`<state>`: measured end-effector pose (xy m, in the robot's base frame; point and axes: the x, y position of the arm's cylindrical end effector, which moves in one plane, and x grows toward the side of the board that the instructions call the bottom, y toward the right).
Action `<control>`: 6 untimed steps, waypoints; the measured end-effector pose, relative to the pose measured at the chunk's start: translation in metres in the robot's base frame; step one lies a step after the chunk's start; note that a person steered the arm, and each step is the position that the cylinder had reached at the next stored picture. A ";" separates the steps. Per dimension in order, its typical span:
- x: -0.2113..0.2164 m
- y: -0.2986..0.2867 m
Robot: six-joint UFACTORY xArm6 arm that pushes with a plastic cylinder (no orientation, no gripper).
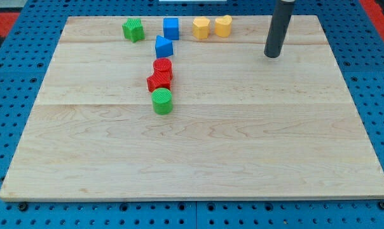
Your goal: Place the yellow heart at right side of the red circle
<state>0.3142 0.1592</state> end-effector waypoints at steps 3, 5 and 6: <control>-0.051 -0.009; -0.123 -0.025; -0.122 -0.091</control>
<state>0.1918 0.0686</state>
